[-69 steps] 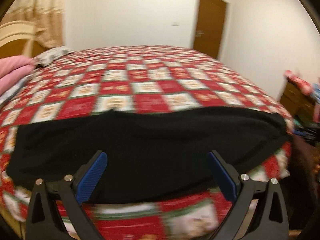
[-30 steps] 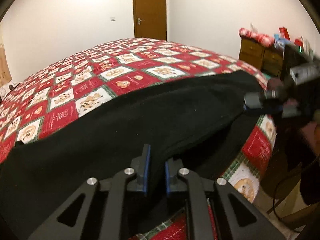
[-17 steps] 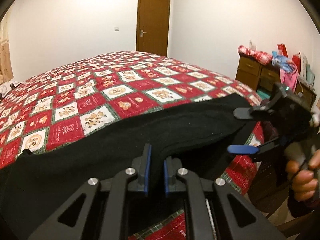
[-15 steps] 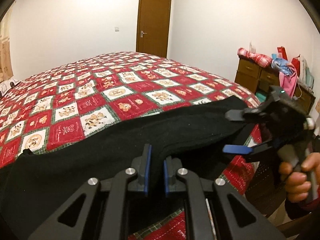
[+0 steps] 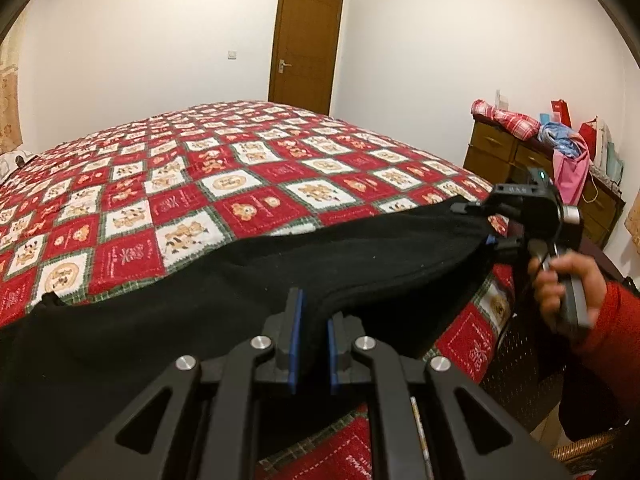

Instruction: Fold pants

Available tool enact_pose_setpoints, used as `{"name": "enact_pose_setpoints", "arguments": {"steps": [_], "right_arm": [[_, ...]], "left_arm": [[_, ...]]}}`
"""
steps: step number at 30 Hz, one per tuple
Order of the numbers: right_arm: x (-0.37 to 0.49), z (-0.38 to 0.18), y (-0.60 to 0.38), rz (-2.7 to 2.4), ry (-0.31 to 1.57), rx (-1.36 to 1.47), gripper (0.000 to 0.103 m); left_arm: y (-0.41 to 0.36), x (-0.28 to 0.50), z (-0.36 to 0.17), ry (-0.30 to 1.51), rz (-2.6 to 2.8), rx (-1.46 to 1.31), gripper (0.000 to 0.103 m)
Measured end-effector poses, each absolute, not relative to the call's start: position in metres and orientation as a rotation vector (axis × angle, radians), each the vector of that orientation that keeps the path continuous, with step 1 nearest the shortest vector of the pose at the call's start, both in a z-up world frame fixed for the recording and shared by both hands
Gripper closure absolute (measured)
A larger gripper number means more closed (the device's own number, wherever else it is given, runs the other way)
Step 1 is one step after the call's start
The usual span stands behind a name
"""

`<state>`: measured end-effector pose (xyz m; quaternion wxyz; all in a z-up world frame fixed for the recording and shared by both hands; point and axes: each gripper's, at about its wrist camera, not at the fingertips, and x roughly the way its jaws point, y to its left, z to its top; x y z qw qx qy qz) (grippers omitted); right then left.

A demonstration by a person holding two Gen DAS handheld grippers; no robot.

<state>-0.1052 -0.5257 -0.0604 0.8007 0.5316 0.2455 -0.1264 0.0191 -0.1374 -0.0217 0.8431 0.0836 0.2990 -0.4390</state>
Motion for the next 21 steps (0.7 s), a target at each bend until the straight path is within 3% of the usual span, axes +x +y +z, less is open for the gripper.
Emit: {"name": "enact_pose_setpoints", "arguments": {"steps": [9,14,17,21], "right_arm": [[-0.111,-0.015,-0.521,-0.31,0.652,0.742,0.099],[-0.11,-0.049,-0.533,-0.293,0.833,0.786,0.101],[-0.11,-0.046,-0.537,-0.329,0.84,0.775,0.09],[-0.118,-0.039,-0.542,-0.368,0.873,0.778,0.089]], "left_arm": [[-0.142,0.007,-0.03,0.642,-0.964,0.255,0.092],[-0.149,0.002,-0.056,0.714,-0.975,0.342,0.092],[-0.154,0.0,-0.068,0.729,-0.959,0.379,0.092],[-0.155,-0.004,-0.066,0.715,-0.952,0.429,0.09]]}}
